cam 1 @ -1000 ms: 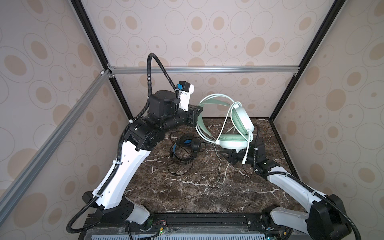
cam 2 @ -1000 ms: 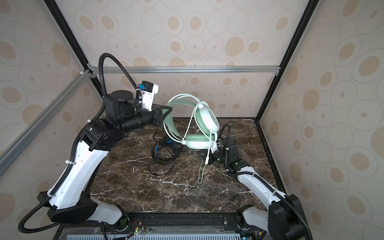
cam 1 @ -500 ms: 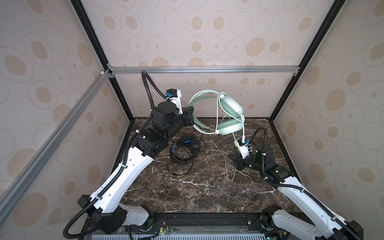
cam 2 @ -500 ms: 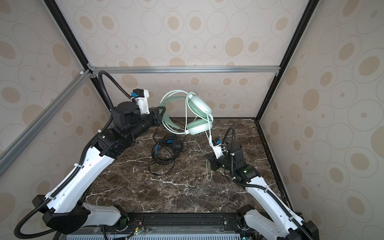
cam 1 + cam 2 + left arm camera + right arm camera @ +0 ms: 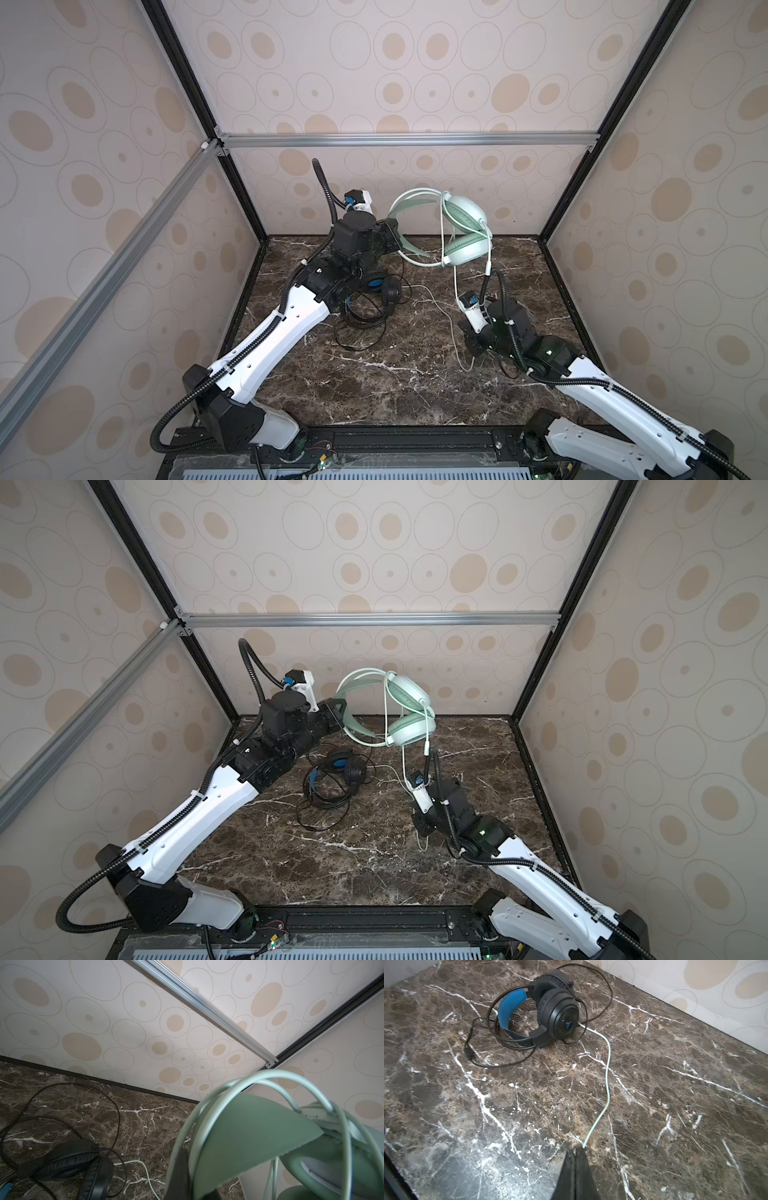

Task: Wrap the headphones
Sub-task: 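Reach the right gripper down and grasp the hanging mint cable, then carry the cable up around the ear cups while the left gripper lowers the headset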

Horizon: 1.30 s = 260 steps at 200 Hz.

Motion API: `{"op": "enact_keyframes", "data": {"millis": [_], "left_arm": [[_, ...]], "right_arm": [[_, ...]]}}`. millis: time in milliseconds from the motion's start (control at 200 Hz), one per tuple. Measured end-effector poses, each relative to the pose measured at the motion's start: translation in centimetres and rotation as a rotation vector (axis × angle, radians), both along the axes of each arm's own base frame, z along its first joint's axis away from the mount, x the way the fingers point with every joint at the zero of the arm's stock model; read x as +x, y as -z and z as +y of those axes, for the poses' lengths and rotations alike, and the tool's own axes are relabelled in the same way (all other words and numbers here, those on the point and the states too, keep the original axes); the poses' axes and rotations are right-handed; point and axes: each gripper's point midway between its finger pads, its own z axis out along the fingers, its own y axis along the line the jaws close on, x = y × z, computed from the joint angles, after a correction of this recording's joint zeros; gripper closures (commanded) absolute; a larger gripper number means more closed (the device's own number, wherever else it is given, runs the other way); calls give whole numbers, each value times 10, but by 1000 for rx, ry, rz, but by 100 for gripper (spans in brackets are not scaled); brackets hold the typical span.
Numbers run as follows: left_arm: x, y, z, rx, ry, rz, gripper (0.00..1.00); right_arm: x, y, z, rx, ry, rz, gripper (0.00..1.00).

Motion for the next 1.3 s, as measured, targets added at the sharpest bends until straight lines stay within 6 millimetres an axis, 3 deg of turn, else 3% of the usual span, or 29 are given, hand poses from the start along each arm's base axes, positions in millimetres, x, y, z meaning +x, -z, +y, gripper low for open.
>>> {"op": "enact_keyframes", "data": {"millis": [325,670,850,1015,1190,1300], "left_arm": [[0,6,-19,-95,27,32,100],[9,20,-9,-70,-58,44,100],[26,41,-16,-24,-109,51,100],[34,61,-17,50,-149,68,100],[31,57,-19,98,-166,43,100],[27,45,-17,172,-189,-1,100]], "right_arm": [[18,6,10,-68,-9,-14,100],[-6,-26,22,-30,-70,-92,100],[-21,-37,29,-50,-120,-103,100],[-22,-44,29,-79,-127,-99,100],[-22,-48,27,-121,-129,-83,100],[-17,-64,28,-158,-127,-93,100]]}}
